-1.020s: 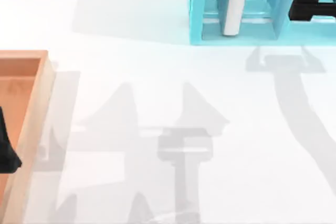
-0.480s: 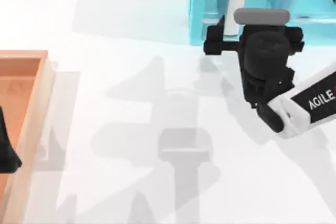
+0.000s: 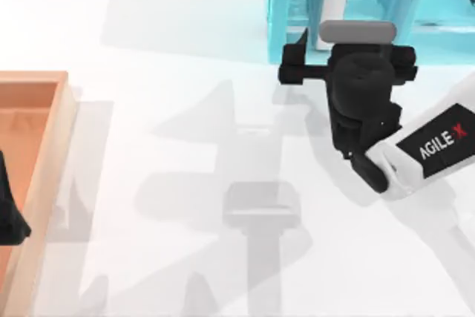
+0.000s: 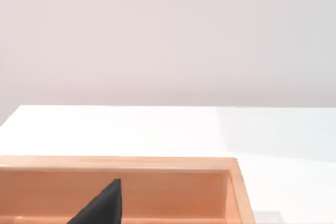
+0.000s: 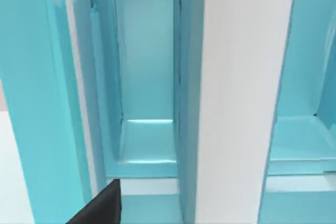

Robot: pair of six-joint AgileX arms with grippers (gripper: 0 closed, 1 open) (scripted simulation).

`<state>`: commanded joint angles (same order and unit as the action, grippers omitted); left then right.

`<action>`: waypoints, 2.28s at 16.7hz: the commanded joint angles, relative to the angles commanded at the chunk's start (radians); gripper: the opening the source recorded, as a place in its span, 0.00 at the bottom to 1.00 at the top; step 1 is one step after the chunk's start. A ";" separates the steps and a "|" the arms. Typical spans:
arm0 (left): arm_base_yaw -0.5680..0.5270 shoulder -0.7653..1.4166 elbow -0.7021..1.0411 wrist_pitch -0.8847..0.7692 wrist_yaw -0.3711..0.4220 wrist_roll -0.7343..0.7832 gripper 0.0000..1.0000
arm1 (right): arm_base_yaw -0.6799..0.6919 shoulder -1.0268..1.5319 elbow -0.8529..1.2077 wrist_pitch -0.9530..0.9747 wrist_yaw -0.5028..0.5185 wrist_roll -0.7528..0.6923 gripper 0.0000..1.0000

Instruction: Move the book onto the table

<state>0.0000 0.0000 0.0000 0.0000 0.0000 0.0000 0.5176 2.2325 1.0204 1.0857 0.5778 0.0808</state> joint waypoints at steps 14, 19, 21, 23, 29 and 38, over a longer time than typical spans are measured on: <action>0.000 0.000 0.000 0.000 0.000 0.000 1.00 | -0.106 0.243 0.458 -0.199 -0.105 -0.017 1.00; 0.000 0.000 0.000 0.000 0.000 0.000 1.00 | -0.108 0.247 0.464 -0.203 -0.107 -0.017 0.92; 0.000 0.000 0.000 0.000 0.000 0.000 1.00 | -0.108 0.247 0.464 -0.203 -0.107 -0.017 0.77; 0.000 0.000 0.000 0.000 0.000 0.000 1.00 | -0.108 0.247 0.464 -0.203 -0.107 -0.017 0.62; 0.000 0.000 0.000 0.000 0.000 0.000 1.00 | -0.108 0.247 0.464 -0.203 -0.107 -0.017 0.17; 0.000 0.000 0.000 0.000 0.000 0.000 1.00 | -0.108 0.247 0.464 -0.203 -0.107 -0.017 0.00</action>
<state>0.0000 0.0000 0.0000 0.0000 0.0000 0.0000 0.4091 2.4791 1.4849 0.8828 0.4706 0.0634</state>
